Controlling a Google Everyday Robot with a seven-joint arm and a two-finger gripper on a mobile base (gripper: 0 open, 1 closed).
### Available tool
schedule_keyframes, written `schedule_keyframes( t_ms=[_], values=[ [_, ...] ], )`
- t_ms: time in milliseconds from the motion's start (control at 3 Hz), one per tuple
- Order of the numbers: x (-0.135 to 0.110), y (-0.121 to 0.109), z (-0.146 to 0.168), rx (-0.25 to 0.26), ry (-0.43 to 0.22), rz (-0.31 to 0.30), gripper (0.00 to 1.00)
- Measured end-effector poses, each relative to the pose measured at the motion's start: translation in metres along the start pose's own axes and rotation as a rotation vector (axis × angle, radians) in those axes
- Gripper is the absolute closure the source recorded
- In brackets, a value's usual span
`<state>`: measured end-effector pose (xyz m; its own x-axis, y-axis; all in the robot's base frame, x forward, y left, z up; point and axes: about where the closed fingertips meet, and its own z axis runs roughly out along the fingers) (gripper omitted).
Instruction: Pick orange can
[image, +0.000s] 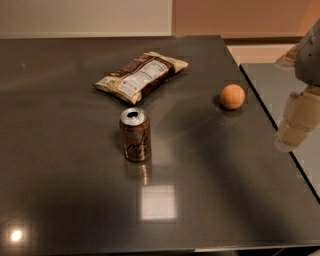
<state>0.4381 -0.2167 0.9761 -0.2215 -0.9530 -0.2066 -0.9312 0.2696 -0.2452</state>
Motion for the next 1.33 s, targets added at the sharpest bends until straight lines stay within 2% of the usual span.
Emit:
schedule_keyframes(
  t_ms=[333,667,1333],
  values=[
    [-0.001,0.0,-0.001,0.003,-0.002,-0.002,0.0],
    [-0.023,-0.004,0.004,0.002,-0.033,-0.063,0.0],
    [-0.096,-0.008,0.024,-0.03,-0.124,-0.181,0.0]
  ],
)
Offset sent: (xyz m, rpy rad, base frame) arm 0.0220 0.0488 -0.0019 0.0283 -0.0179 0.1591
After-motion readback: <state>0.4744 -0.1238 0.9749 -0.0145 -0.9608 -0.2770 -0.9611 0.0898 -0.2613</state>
